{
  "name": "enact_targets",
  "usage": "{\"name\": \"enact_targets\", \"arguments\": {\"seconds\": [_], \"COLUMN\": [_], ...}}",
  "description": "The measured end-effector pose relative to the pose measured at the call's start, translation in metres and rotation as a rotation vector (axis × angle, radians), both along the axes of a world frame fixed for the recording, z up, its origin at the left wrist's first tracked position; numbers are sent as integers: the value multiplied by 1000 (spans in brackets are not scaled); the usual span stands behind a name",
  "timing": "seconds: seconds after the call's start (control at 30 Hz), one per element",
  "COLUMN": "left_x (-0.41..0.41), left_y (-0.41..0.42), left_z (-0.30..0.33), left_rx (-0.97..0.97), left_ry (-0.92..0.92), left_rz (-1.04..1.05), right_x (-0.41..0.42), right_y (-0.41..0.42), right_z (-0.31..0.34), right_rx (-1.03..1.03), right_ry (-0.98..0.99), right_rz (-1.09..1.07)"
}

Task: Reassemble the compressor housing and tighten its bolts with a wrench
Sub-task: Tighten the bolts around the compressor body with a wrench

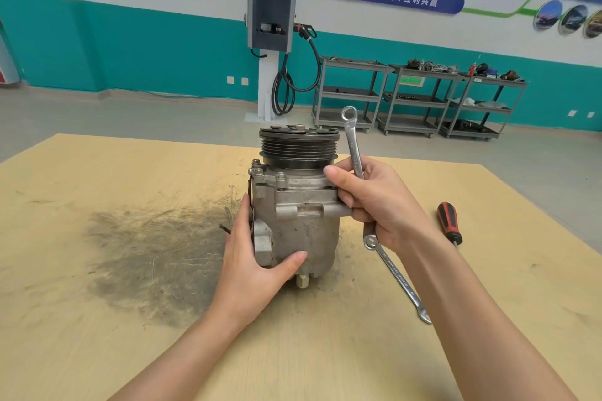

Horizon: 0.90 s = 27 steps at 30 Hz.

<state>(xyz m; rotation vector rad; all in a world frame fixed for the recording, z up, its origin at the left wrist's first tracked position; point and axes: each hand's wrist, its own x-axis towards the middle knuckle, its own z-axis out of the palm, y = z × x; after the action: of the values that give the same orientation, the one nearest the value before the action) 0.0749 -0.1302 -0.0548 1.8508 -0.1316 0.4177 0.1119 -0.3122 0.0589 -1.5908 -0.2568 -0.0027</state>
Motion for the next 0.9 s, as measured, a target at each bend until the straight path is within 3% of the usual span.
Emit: {"name": "enact_targets", "arguments": {"seconds": [0.17, 0.37, 0.57, 0.9], "left_x": [0, 0, -1, 0], "left_y": [0, 0, 0, 1], "left_z": [0, -1, 0, 0], "left_rx": [0, 1, 5, -2], "left_ry": [-1, 1, -2, -3], "left_rz": [-4, -6, -7, -11], "right_x": [0, 1, 1, 2], "right_y": [-7, -1, -7, -6], "right_z": [2, -1, 1, -1], "right_rx": [125, 28, 125, 84], "right_ry": [71, 24, 68, 37], "right_rz": [133, 11, 134, 120]}}
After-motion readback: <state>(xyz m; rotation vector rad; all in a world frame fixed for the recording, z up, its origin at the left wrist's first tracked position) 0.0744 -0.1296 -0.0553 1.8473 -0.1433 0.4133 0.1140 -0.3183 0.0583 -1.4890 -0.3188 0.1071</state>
